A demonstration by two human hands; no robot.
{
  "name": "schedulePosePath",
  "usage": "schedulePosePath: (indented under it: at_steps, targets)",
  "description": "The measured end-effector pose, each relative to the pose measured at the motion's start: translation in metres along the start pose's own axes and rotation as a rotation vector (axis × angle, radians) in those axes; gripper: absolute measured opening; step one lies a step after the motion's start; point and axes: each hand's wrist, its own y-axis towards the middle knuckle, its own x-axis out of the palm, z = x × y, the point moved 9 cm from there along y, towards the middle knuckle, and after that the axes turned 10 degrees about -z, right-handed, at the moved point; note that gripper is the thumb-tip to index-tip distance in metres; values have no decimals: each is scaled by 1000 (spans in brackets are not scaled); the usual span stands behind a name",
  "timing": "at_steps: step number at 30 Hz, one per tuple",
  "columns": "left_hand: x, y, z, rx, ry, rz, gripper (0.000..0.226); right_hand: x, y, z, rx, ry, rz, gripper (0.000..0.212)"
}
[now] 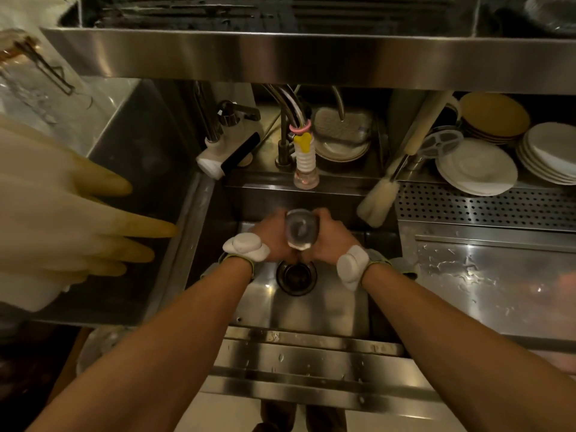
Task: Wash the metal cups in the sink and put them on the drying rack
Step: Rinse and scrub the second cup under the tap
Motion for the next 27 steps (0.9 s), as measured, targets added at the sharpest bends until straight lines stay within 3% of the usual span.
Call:
schedulePosePath:
  at_steps: [2,4,6,8,9,11,14,18,20,22,23,25,27]
  targets:
    - [-26,-7,9,28,-10,243,82,-17,1,-7,-45,89,180,97]
    - [-34,-5,8,0,-14,311,85,-27,2,-13,-92,100,235,97]
    - [-14,9,0,-48,31,101,80,-20,2,-14,-64,11,90,85]
    - [24,9,-9,-110,124,-290,59,3,-6,-10,0,-128,-160,53]
    - [36,4,-14,-140,149,-383,50,10,-9,-7,6,-180,-202,44]
    - [31,3,-18,-164,55,-299,60,11,-9,-6,-18,-168,-161,55]
    - [-12,2,-4,-65,-21,101,86,-12,-1,-9,-32,0,56,95]
    - [-41,-10,10,68,-90,401,79,-35,-3,-18,-157,93,315,97]
    - [-20,-3,0,19,-60,261,79,-22,2,-11,-108,24,197,95]
    - [18,6,-13,-55,51,-113,74,1,7,-2,-24,-188,-22,87]
    - [30,6,-19,-79,72,-215,72,9,6,1,-8,-245,-76,85]
    - [20,4,-17,-70,-3,-128,73,9,6,4,-4,-169,-50,88]
    - [-9,-1,-9,-12,-72,127,80,-5,4,-1,-19,-12,96,90]
